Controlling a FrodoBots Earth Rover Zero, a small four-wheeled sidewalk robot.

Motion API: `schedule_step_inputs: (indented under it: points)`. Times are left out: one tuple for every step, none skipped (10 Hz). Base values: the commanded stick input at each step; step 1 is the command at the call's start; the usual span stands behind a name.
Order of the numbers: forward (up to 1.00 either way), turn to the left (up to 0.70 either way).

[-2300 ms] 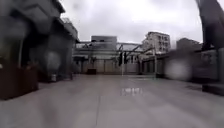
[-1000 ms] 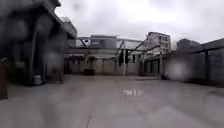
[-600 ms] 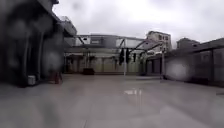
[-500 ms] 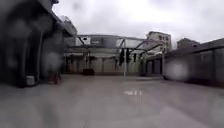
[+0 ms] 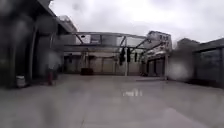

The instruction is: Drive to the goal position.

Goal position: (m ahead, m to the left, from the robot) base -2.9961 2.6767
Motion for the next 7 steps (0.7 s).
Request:
schedule_step_inputs:
  points:
    - [0.7, 0.0]
    - [0.7, 0.0]
    - [0.7, 0.0]
    - [0.7, 0.0]
    - [0.7, 0.0]
    - [0.7, 0.0]
    - [0.7, 0.0]
